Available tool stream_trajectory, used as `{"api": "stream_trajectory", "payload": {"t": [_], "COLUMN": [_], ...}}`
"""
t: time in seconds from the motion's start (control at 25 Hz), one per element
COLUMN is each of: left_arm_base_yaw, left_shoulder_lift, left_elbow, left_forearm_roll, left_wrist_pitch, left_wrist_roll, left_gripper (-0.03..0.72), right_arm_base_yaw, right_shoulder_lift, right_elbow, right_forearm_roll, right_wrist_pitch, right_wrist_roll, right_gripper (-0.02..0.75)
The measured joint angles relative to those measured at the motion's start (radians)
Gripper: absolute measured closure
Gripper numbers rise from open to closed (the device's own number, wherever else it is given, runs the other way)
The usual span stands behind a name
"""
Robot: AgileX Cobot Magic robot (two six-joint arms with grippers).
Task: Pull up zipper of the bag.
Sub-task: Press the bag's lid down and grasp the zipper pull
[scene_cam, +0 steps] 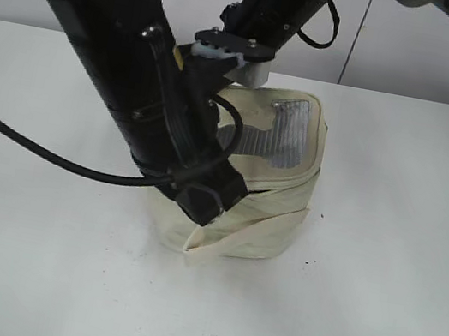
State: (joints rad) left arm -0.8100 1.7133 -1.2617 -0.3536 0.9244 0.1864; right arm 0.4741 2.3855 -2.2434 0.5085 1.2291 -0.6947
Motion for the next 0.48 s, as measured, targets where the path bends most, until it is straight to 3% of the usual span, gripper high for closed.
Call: {"api": "stream_trajectory", "payload": {"t": [0.2,0.48], "left_arm_base_yaw": [0.0,0.0], "left_shoulder_lift": [0.0,-0.002], "left_elbow": [0.0,-0.001], "left_forearm_roll": [0.069,0.085], "left_wrist_pitch": [0.052,0.076], "left_wrist_roll": [-0.045,-0.051], "left_gripper": [0.691,0.691], "right_arm_base_yaw": [0.0,0.0], "right_shoulder_lift": [0.0,0.0], "right_elbow": [-0.001,-0.001], "right_forearm_roll": [0.0,-0.006], "right_wrist_pitch": [0.0,0.0], "right_wrist_roll": [0.005,0.008], "right_gripper": [0.724,0.725]}}
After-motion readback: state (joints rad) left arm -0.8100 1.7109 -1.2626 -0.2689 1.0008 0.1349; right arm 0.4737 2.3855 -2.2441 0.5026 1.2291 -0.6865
